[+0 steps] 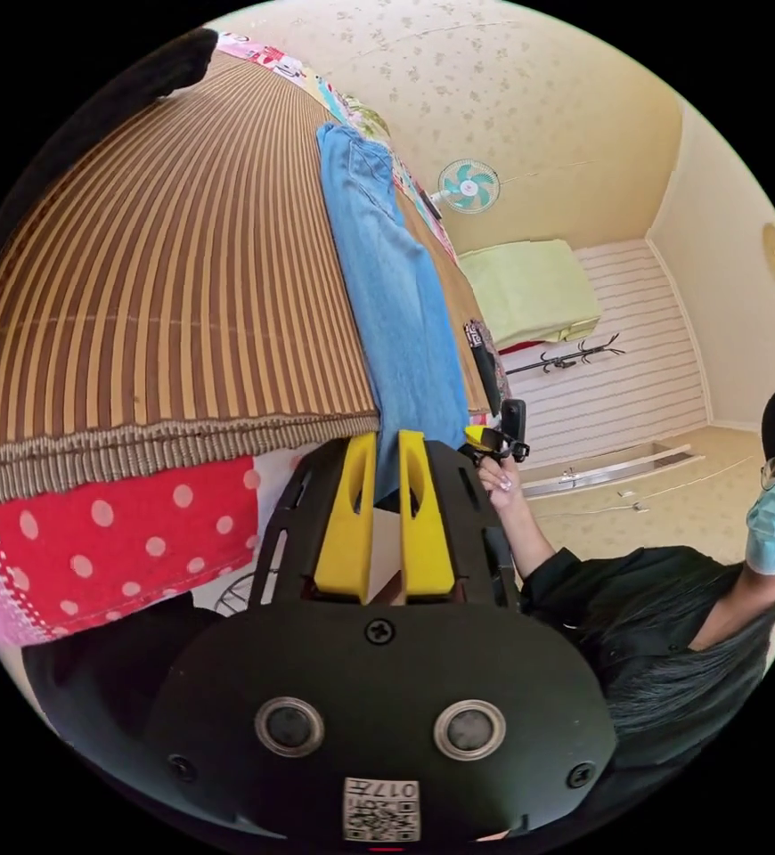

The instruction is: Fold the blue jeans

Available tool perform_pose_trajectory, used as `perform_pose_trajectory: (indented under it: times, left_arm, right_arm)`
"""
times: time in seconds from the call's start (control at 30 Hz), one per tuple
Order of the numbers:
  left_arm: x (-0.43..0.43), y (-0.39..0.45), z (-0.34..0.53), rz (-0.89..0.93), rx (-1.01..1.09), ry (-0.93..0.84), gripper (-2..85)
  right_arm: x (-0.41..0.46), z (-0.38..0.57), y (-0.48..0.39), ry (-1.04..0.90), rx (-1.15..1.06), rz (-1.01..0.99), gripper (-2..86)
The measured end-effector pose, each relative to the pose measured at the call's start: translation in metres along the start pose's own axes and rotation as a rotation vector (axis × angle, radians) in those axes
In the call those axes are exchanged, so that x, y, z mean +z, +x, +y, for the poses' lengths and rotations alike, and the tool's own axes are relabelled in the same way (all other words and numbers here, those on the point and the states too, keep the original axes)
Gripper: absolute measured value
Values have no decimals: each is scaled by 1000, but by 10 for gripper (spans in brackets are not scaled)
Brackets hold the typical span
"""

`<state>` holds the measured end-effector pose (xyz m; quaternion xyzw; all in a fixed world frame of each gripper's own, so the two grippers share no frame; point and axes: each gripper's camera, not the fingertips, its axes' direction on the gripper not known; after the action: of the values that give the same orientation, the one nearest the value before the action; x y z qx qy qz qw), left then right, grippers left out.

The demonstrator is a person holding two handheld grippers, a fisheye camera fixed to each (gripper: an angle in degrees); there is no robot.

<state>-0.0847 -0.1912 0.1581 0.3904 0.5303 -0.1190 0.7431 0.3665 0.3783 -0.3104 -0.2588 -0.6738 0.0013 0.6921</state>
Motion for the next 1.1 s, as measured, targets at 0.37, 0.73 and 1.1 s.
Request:
perform_pose_trajectory:
  times: [0.37,0.73,1.1]
  left_arm:
    - [-117,210,63,373,468,242,-5]
    - [-245,482,15,352,795,536,-5]
    - [-192,445,-189,122,513,436,-4]
  right_arm:
    - [-129,20,-192,216,-411,-375,24]
    - [-256,-59,-531,381,-993,-165,22]
    - [-234,-297,-431,359,-572,113,20]
